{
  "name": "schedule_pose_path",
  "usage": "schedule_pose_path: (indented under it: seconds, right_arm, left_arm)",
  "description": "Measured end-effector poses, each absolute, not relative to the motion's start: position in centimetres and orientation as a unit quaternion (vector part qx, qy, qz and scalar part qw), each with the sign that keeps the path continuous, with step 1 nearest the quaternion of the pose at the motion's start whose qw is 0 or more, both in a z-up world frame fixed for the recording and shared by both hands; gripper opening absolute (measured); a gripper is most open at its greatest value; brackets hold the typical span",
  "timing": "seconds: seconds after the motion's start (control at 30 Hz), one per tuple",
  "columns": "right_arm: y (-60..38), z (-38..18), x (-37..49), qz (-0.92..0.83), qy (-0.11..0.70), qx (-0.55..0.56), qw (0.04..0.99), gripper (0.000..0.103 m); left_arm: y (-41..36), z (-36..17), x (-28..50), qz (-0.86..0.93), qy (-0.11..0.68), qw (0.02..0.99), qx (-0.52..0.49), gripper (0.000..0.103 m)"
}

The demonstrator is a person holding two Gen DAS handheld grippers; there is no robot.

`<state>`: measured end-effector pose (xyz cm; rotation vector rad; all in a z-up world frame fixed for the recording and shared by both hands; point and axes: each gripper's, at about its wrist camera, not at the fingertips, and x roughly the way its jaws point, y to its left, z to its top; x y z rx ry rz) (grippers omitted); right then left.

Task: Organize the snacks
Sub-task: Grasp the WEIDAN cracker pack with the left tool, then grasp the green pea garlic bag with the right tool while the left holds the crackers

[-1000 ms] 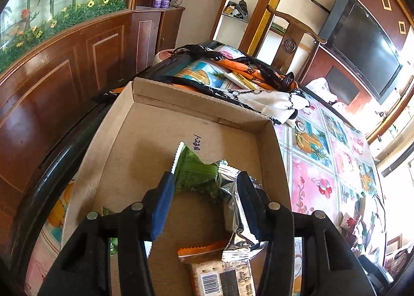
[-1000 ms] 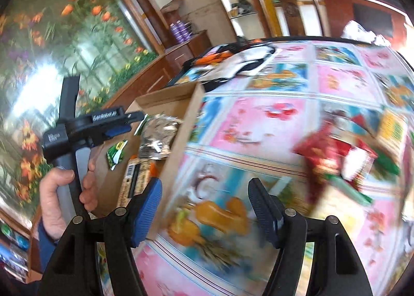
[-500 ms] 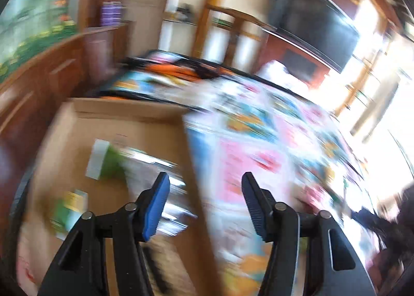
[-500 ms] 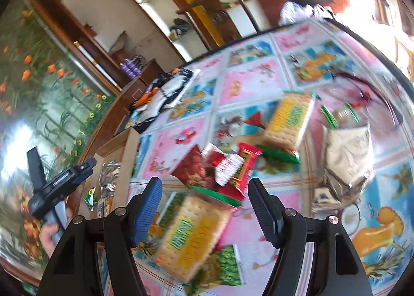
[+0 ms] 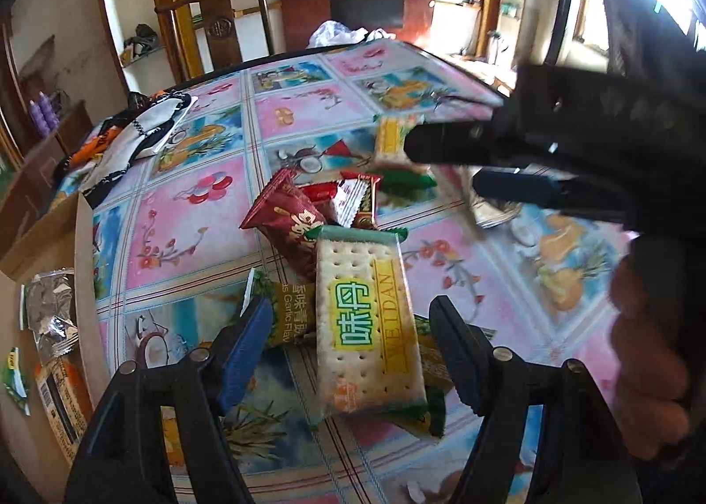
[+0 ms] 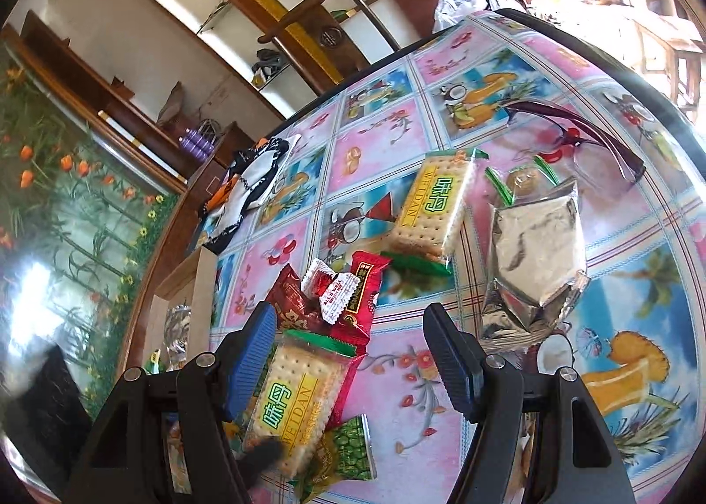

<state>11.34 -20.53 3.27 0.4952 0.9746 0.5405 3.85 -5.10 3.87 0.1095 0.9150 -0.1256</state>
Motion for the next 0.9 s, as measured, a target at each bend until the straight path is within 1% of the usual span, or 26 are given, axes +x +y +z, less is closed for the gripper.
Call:
schedule_pose_path:
  seconds: [0.03, 0.07, 0.1, 0.13, 0.17, 0.2, 0.4, 0.63, 0.77, 0.9]
  right_arm:
    - [-20.5, 3.3, 11.3, 0.255, 0.458, 0.234, 0.819, 0.073]
    - [-20.5, 3.3, 11.3, 0.256, 0.458, 0.235, 0.818, 0.073]
    - [-20.5, 3.4, 11.2, 0.258, 0.457, 0.235, 0.818, 0.073]
    - [-20.5, 3.4, 11.2, 0.26, 0.457, 0.235, 0.817, 0.073]
    - [-20.5, 3.5, 11.1, 0.262, 0.456, 0.235, 0.817, 0.073]
    - [-20.4, 3.6, 11.0, 0.262, 0.455, 0.236, 0.817, 0.073]
    - [-20.2, 3.5, 11.0, 0.264, 0.459, 0.234, 0.816, 0.073]
    - [-18.9, 2.9, 10.9, 0.273, 0.475, 0.212, 0.809, 0.073]
    - [-17.6, 2.5, 10.8, 0.276, 0.493, 0.166, 0.808, 0.072]
    - [-16.0, 1.7, 10.1, 0.304, 0.515, 0.122, 0.792, 0.072]
  left_arm:
    - [-5.5, 3.2, 4.0, -0.053, 0.442, 0.893, 0.066, 0.072]
    - [-5.7, 2.9, 4.2, -0.05, 0.442, 0.893, 0.074, 0.07]
    - [-5.7, 2.6, 4.3, -0.05, 0.442, 0.892, 0.075, 0.061]
    - [-5.5, 2.3, 4.4, -0.045, 0.441, 0.893, 0.077, 0.058]
    - [-5.4, 2.2, 4.5, -0.039, 0.437, 0.895, 0.079, 0.049]
    - [-5.2, 2.3, 4.5, -0.033, 0.433, 0.898, 0.078, 0.045]
    - [-1.8, 3.4, 4.8, -0.063, 0.429, 0.901, -0.013, 0.045]
    - [2.7, 5.8, 4.2, -0.045, 0.39, 0.915, -0.091, 0.045]
    - [4.9, 5.6, 4.6, -0.021, 0.391, 0.913, -0.117, 0.045]
    - [5.1, 5.4, 4.8, -0.02, 0.394, 0.912, -0.116, 0.045]
